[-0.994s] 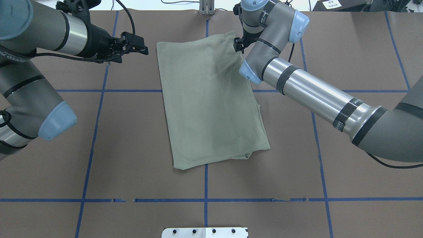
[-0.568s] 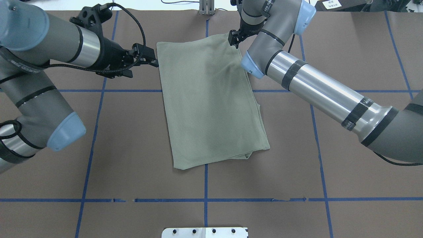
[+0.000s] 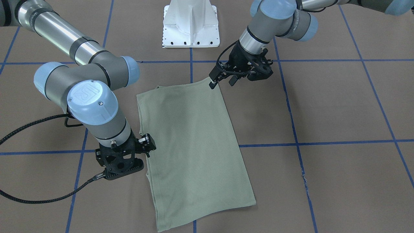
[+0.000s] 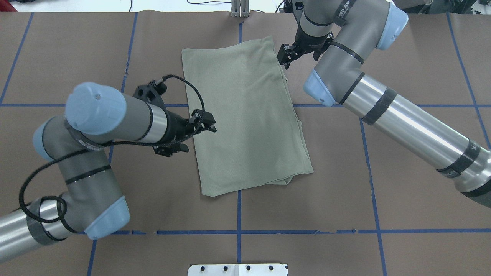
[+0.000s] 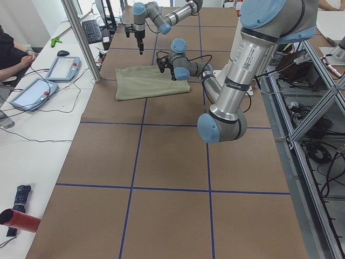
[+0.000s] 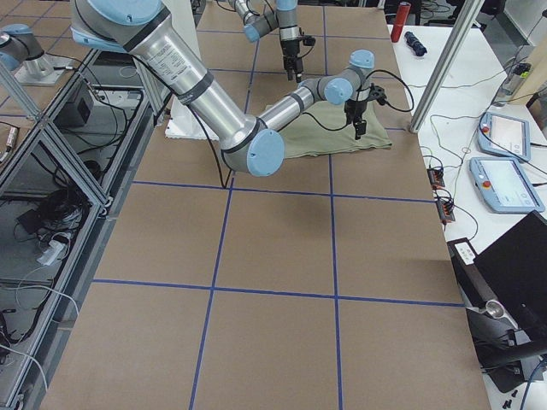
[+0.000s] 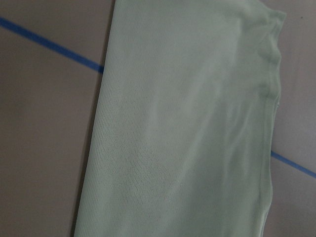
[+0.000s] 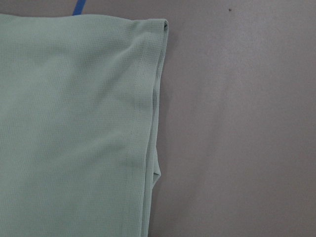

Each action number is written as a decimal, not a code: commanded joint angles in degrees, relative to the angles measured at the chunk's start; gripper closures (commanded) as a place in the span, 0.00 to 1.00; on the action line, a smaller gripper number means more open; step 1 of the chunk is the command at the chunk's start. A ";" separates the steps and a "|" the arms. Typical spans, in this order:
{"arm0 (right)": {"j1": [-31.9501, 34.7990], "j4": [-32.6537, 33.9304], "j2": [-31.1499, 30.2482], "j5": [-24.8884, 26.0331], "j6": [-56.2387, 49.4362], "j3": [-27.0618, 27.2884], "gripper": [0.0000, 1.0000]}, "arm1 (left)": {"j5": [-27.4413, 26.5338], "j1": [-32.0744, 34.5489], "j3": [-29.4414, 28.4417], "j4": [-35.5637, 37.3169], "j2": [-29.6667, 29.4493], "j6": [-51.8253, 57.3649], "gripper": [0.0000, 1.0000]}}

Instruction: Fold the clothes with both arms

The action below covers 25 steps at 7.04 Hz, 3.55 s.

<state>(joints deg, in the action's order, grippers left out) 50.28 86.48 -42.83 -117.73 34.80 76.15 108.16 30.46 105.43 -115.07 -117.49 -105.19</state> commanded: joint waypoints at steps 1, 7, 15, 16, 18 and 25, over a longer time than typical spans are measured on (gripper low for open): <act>0.09 1.86 -6.00 -0.32 4.10 8.97 0.00 | -7.22 -8.54 -1.44 6.67 -1.50 -5.19 0.00; 0.09 1.06 -7.53 -0.49 6.25 10.95 0.00 | -10.60 -11.47 -5.67 12.94 -3.88 -6.60 0.01; 0.09 -0.87 -7.62 -0.49 7.22 10.60 0.00 | -10.96 -11.91 -6.99 13.12 -4.06 -6.43 0.61; 0.09 -0.87 -7.71 -0.49 7.22 10.51 0.00 | -10.96 -11.91 -6.73 13.12 -4.06 -6.43 0.79; 0.09 -0.87 -7.88 -0.49 7.22 10.51 0.00 | -11.04 -11.91 -5.85 13.38 -3.97 -6.43 0.99; -15.61 -8.35 -17.55 0.65 41.94 22.89 0.00 | -11.75 -14.11 2.33 19.01 -3.18 -1.51 1.00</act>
<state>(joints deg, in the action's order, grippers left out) 39.03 78.30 -59.38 -117.96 66.98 96.38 96.41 16.61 107.36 -96.36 -120.68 -107.02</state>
